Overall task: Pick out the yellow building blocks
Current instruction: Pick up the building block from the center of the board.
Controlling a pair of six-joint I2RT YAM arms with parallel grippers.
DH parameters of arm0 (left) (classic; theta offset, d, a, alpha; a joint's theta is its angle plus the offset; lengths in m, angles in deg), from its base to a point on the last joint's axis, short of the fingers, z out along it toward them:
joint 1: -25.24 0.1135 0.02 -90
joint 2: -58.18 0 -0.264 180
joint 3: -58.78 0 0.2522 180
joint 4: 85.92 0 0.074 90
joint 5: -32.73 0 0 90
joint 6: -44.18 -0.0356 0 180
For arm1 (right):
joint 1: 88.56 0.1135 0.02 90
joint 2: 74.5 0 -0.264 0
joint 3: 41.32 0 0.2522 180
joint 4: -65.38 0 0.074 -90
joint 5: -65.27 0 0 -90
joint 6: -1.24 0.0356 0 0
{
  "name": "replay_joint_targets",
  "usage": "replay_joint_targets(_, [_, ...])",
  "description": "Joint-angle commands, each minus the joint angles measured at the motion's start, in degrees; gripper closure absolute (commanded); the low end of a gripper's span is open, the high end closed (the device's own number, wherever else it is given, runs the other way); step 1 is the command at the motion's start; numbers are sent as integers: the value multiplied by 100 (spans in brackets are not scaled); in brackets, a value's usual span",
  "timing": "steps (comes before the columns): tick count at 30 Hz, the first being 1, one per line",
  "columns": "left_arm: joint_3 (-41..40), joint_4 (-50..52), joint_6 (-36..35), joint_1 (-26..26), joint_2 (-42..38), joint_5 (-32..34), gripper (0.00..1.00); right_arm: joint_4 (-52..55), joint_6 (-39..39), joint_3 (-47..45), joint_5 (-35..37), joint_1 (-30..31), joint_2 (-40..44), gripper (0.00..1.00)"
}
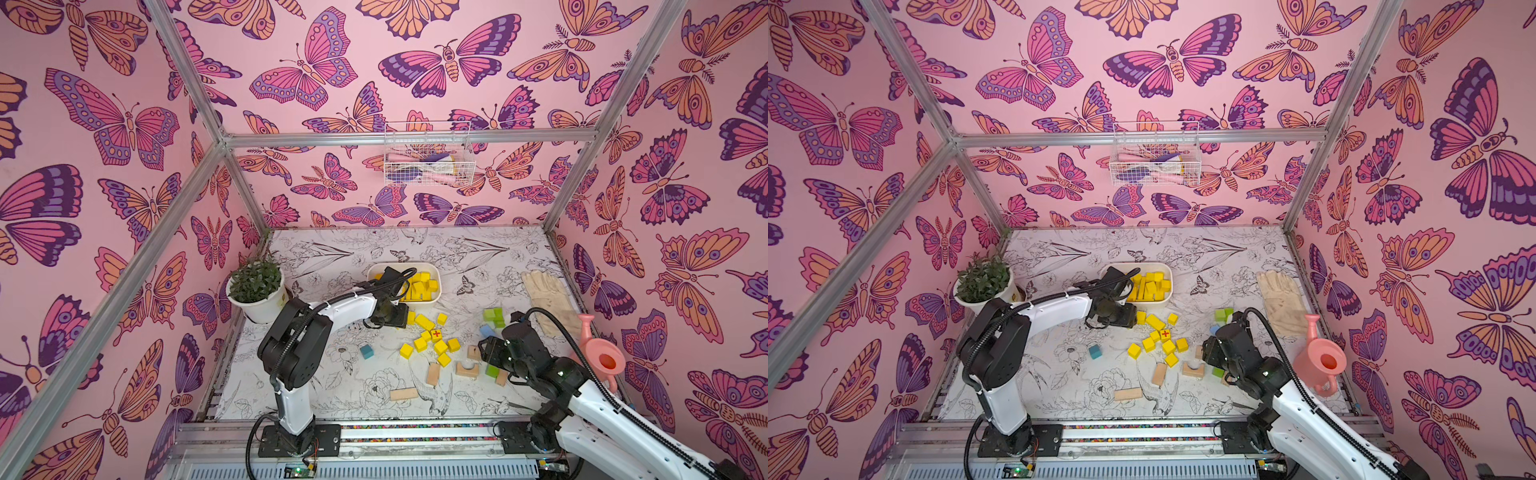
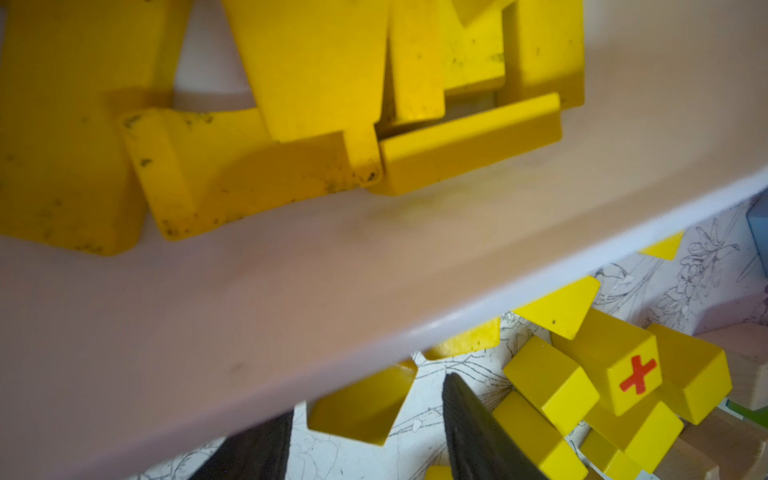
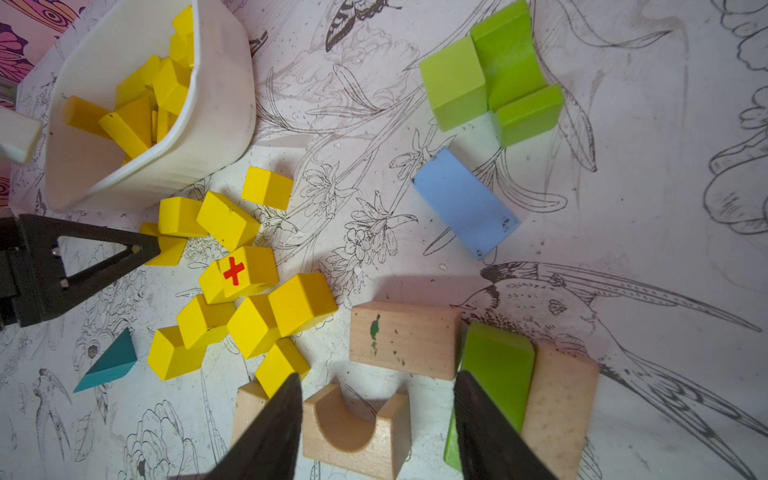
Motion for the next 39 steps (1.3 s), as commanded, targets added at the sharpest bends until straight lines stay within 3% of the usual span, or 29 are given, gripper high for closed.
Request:
replay_joint_targets(1, [87, 174, 29, -50, 68, -74, 43, -47, -15, -57, -52, -56, -12, 41])
replay_joint_targets(30, [198, 498, -121, -61, 229, 41, 56, -68, 11, -128, -87, -122, 111, 41])
replay_joint_targets(35, [224, 553, -94, -66, 244, 109, 43, -70, 12, -134, -107, -133, 117, 41])
replay_joint_targets(39, [267, 565, -86, -71, 269, 136, 41, -76, 3, -135, -124, -140, 113, 41])
